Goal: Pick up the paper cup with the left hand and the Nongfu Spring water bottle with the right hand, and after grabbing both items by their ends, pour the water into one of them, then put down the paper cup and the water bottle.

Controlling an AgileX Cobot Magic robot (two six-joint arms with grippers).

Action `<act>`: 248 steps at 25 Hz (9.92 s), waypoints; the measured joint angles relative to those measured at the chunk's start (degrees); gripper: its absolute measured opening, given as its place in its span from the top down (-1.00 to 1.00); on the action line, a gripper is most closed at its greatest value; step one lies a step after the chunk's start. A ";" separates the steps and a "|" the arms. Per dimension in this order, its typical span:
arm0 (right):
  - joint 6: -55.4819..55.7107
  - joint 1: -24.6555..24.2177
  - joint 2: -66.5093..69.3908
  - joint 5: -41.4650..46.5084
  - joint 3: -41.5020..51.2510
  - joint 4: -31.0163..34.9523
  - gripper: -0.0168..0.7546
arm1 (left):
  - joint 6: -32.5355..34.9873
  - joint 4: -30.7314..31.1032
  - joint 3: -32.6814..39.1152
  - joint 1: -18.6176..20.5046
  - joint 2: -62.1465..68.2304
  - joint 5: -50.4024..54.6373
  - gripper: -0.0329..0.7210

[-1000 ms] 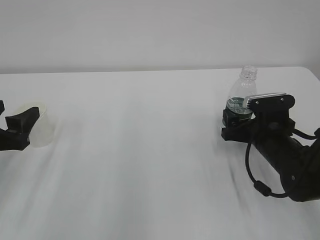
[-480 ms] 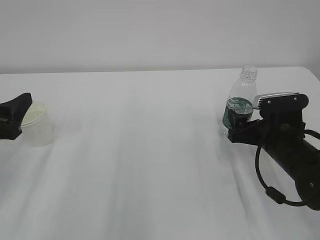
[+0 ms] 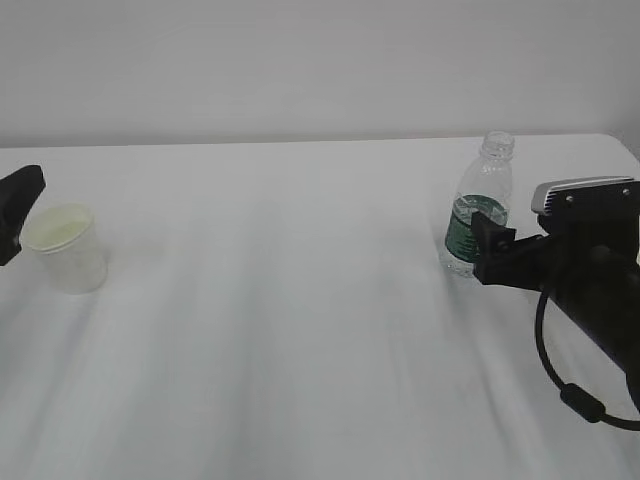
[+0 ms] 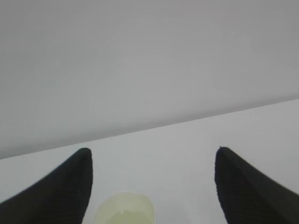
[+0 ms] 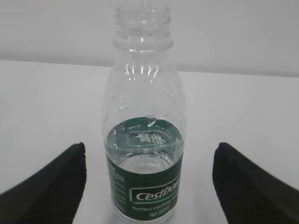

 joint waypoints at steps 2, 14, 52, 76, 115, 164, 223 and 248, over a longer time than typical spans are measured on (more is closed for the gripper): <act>0.00 0.00 -0.95 0.00 0.53 -0.07 -0.71 | 0.00 0.00 0.04 0.00 -1.75 0.95 -0.65; -0.20 0.00 -8.95 0.00 3.45 -0.29 -0.66 | -1.86 0.00 0.27 0.00 -11.31 7.16 -0.63; -6.55 0.00 -48.71 32.53 4.59 -0.36 -0.58 | -3.62 -2.25 -7.91 0.00 -49.55 54.30 -0.59; -10.55 0.00 -72.44 61.71 4.72 -0.25 -0.58 | -3.72 -5.71 -13.11 0.00 -64.27 83.67 -0.59; 13.24 0.00 -93.64 105.15 2.32 -27.43 -0.58 | -3.72 -7.31 -17.70 -0.10 -75.86 120.20 -0.52; 1.77 0.00 -110.19 130.82 -1.53 -13.41 -0.58 | -3.64 -5.71 -14.68 -0.10 -79.05 120.45 -0.43; 3.66 -2.09 -110.19 130.86 -1.53 -14.08 -0.58 | -3.50 -7.33 -14.58 8.65 -79.14 120.44 -0.42; 3.66 -2.45 -110.19 130.86 -1.53 -14.08 -0.57 | -3.50 -7.42 -14.58 8.65 -79.14 120.44 -0.36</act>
